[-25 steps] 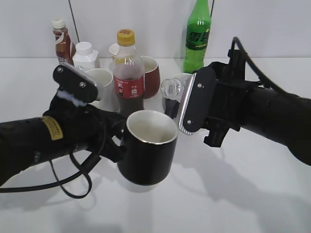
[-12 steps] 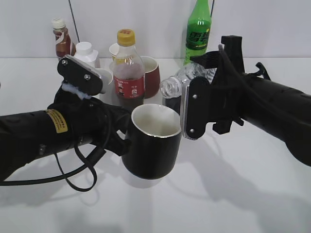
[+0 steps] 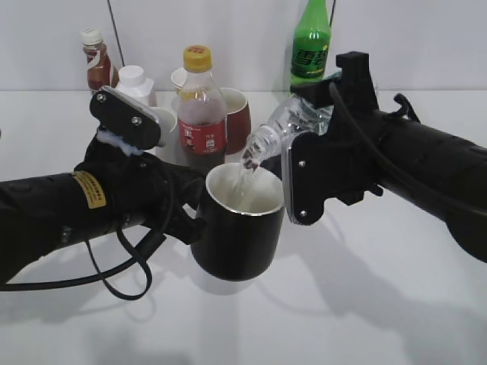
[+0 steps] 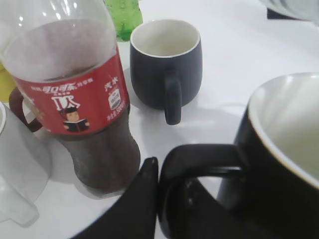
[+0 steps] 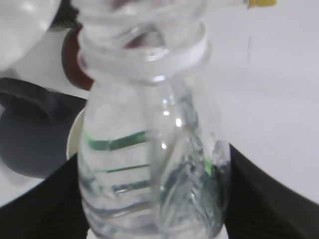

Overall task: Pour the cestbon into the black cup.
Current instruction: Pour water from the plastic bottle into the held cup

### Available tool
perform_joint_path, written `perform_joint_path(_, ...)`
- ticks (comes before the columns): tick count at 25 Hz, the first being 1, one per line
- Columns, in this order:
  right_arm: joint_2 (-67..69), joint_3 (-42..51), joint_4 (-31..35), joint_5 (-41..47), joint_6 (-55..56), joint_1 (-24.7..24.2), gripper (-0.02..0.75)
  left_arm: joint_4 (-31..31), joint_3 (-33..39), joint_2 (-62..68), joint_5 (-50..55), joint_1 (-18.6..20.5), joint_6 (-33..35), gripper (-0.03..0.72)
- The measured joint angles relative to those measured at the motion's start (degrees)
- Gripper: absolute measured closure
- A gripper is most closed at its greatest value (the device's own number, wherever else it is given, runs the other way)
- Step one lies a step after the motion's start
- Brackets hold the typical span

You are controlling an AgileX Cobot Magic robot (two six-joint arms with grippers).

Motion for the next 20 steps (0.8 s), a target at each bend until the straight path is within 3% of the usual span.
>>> perform_joint_path(13,0.00,0.00,-0.31,-1.29,-0.24,0.00,0.229,0.05,0.00,0.00,0.00,0.00,0.00,0.637)
perform_joint_path(20,0.00,0.00,2.60,3.98,6.02,0.00,0.229,-0.01,0.00,0.00,0.00,0.00,0.00,0.637)
